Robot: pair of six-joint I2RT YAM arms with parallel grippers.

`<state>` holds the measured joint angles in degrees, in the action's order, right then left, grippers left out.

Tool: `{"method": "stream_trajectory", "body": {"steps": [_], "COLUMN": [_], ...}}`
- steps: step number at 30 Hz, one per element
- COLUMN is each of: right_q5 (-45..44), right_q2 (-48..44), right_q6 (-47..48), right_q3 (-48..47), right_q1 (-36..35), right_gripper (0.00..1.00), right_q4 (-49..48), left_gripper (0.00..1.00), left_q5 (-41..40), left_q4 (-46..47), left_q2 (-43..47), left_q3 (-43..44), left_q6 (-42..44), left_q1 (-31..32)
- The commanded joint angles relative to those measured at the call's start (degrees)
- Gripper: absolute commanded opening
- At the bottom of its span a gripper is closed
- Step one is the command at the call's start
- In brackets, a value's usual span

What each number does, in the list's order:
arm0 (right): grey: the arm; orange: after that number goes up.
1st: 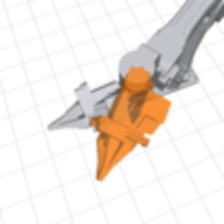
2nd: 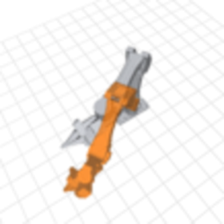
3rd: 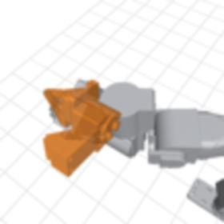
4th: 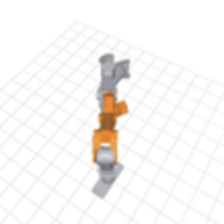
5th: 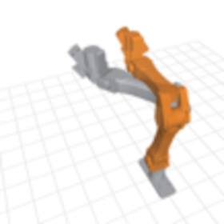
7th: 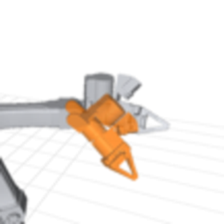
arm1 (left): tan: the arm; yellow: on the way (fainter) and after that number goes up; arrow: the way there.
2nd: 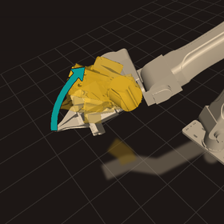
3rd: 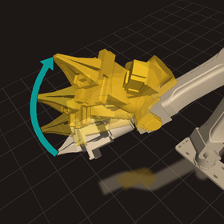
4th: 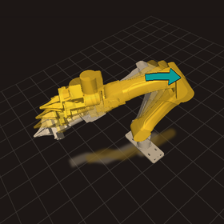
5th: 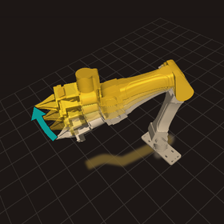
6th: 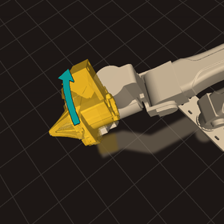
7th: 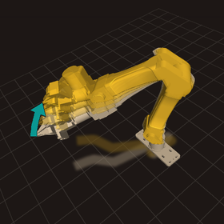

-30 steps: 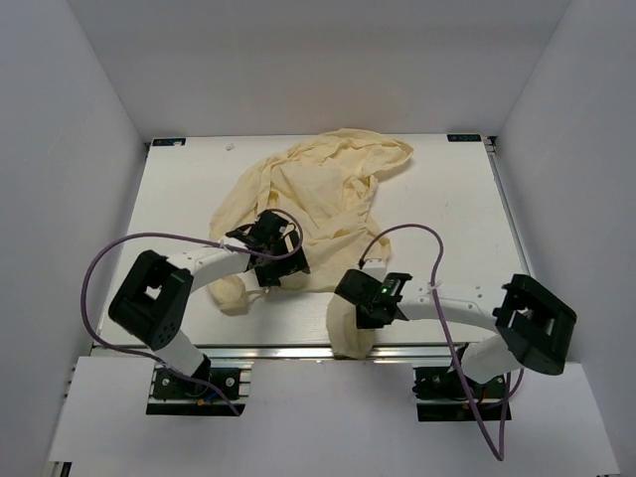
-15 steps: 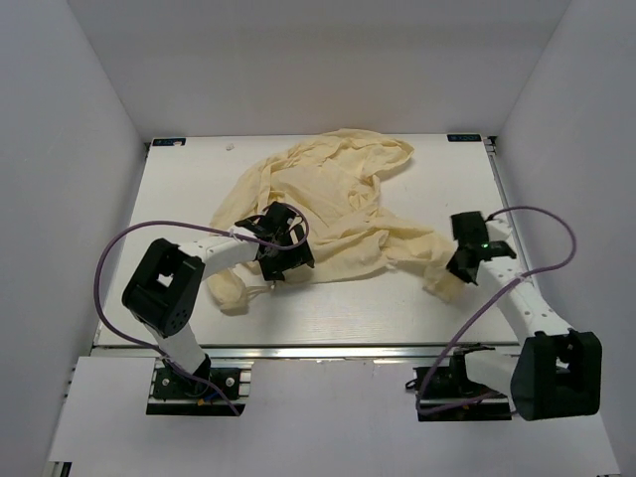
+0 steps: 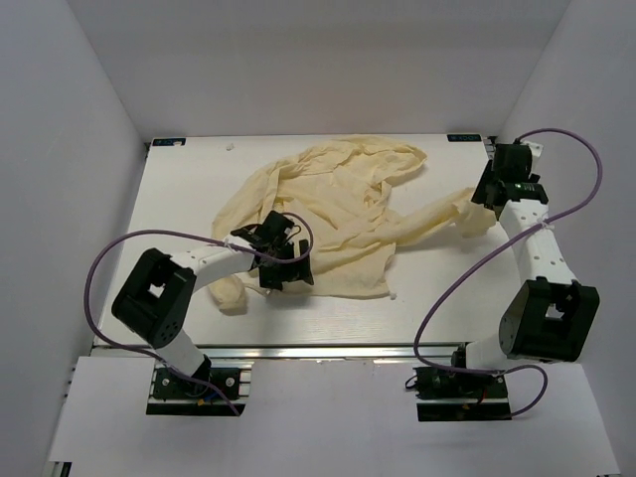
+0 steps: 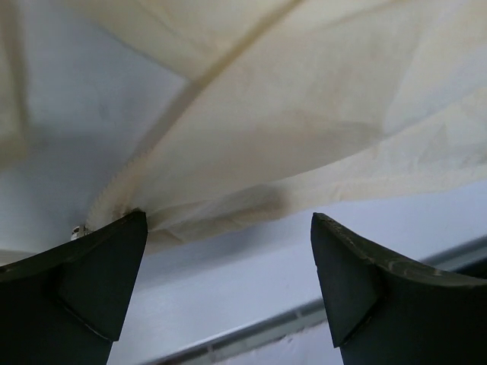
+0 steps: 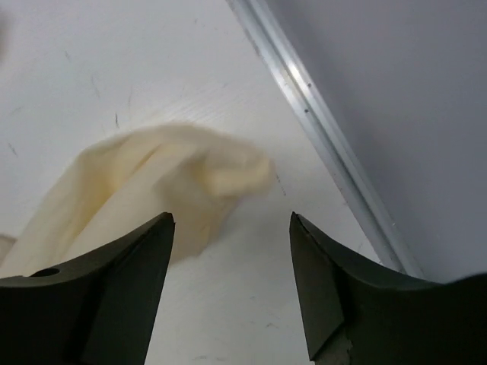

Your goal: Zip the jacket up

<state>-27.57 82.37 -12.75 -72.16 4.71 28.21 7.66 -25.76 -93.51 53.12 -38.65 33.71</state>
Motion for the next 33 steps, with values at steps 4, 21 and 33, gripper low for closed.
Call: {"method": "stream_trajectory", "body": {"steps": [4,21,33], "right_q5": [17.16,35.37,32.32], "right_q2": [-4.13,-6.62,7.01], "right_q6": [-1.3,-19.32,-21.17], "right_q3": [4.04,25.93,27.86], "right_q1": [-1.45,-40.04,-32.15], "right_gripper": [0.83,0.89,0.89], "right_q4": [3.87,-14.31,-10.81], "left_gripper": [0.98,0.98,0.98], "left_q5": [6.22,-13.64,-20.13], "left_q4": [-8.78,-15.2,-19.59], "left_q2": [7.9,5.37,-3.69], "left_q3": [0.31,11.74,14.81], "left_q6": [6.13,1.39,-0.63], "left_q1": [3.37,-6.55,-18.24]}}
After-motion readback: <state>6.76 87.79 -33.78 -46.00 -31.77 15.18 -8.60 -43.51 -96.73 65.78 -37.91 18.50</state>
